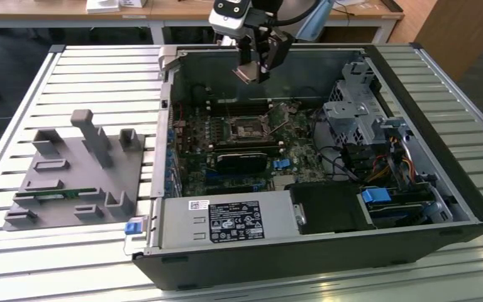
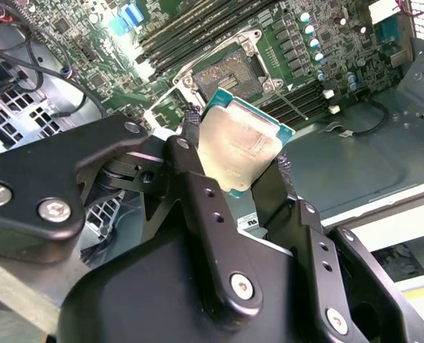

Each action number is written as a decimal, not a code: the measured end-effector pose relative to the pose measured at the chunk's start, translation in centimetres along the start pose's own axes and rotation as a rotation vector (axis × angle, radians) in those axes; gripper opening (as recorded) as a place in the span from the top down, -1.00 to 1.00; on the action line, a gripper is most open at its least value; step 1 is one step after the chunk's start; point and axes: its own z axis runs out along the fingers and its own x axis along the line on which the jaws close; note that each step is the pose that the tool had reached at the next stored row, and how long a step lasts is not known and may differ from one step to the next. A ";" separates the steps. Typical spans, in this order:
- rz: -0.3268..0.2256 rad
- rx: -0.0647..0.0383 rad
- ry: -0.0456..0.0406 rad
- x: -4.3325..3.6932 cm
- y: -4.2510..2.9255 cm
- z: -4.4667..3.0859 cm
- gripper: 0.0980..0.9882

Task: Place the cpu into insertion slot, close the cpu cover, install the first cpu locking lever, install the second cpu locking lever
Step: 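Place the cpu into insertion slot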

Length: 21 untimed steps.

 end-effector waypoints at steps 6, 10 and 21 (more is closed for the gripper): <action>0.034 -0.001 -0.0029 0.01 -0.02 0.03 0.00; 0.061 -0.001 -0.0055 0.03 -0.06 0.07 0.00; 0.173 0.004 -0.0298 0.04 -0.14 0.63 0.00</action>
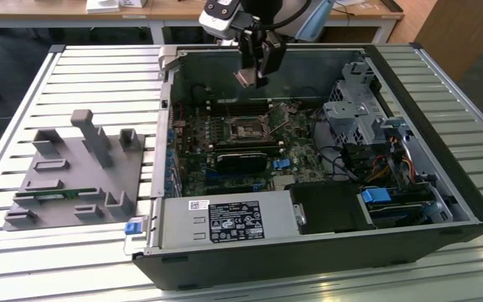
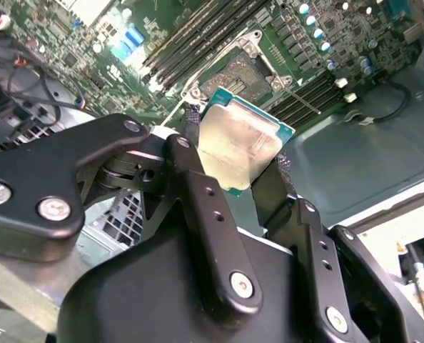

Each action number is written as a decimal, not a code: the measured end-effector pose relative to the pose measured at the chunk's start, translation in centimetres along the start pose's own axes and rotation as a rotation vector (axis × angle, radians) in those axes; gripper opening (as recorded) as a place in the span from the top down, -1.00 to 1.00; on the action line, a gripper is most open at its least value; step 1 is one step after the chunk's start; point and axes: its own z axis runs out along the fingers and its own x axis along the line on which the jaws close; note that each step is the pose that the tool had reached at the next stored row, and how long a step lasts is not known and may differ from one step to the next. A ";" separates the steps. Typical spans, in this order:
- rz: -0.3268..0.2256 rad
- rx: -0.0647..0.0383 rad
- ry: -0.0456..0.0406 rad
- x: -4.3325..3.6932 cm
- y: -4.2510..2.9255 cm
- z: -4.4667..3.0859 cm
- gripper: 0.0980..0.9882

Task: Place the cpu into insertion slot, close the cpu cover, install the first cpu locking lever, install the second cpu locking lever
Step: 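Place the cpu into insertion slot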

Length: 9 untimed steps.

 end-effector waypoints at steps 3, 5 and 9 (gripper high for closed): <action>0.041 0.000 -0.0039 0.00 -0.01 0.17 0.00; 0.069 0.000 -0.0064 0.00 -0.02 0.29 0.00; 0.116 0.001 -0.0128 0.00 -0.06 0.55 0.00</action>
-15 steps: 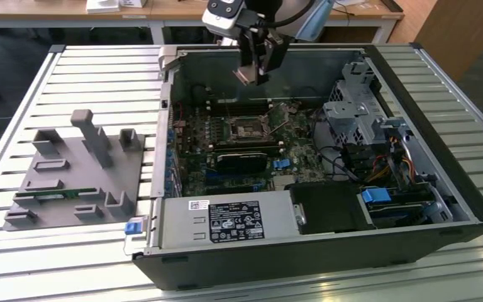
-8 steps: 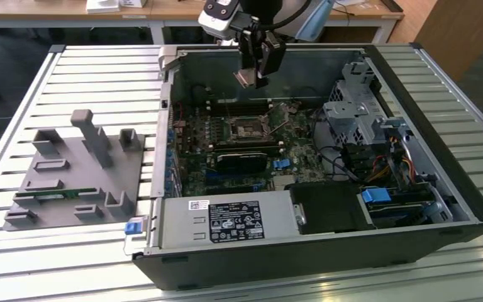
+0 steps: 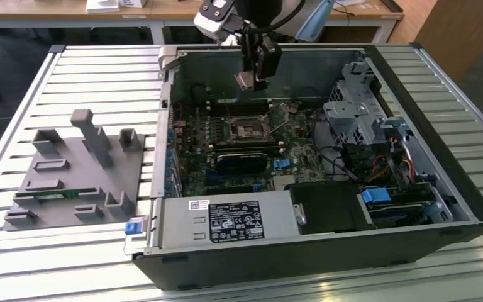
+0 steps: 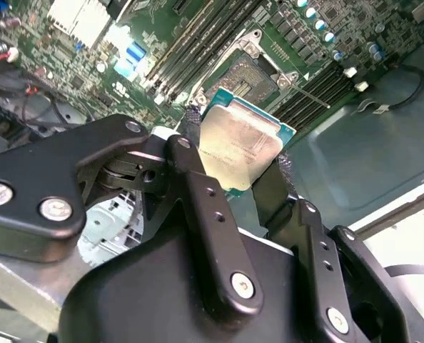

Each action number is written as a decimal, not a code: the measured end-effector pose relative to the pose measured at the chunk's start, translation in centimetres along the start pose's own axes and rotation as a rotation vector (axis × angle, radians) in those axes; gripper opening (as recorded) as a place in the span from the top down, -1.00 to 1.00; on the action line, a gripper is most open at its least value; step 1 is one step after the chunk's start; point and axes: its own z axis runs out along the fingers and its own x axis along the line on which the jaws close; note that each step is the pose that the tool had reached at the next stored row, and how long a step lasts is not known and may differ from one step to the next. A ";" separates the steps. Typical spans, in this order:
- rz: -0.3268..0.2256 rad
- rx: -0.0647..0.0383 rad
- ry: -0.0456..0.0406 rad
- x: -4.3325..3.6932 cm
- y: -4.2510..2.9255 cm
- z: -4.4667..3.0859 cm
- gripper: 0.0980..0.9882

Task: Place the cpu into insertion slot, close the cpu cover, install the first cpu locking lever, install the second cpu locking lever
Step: 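Place the cpu into insertion slot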

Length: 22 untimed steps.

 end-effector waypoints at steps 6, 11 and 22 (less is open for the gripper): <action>0.021 0.003 -0.0175 0.00 -0.04 0.54 0.00; 0.030 0.005 -0.0195 0.00 -0.08 1.00 0.00; 0.102 0.006 -0.0257 0.00 -0.16 1.97 0.00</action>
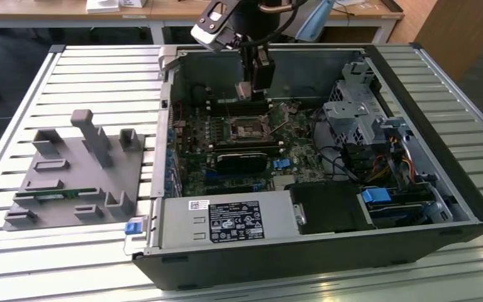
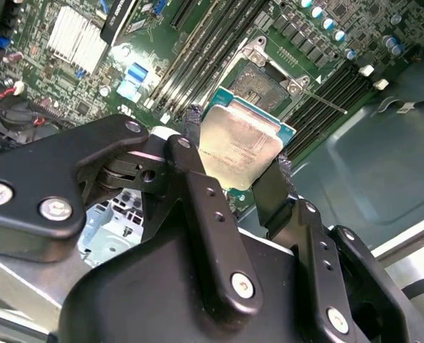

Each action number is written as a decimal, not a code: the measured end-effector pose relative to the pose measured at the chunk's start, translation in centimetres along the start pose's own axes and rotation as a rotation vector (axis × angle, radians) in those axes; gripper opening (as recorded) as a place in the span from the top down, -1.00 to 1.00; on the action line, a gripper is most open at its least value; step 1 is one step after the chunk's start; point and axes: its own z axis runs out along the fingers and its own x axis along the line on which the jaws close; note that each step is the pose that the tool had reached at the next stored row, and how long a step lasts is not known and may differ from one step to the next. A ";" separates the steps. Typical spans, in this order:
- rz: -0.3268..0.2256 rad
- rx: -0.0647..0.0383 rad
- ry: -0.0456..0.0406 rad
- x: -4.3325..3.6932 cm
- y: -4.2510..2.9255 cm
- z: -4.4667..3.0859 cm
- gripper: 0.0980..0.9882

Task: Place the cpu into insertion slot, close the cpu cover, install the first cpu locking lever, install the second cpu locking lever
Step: 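Place the cpu into insertion slot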

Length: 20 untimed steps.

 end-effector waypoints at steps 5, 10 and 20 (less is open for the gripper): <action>0.007 0.000 -0.0043 0.00 -0.02 0.16 0.00; 0.006 0.002 -0.0164 0.01 -0.05 0.67 0.00; 0.020 -0.001 0.0041 0.04 -0.11 1.48 0.00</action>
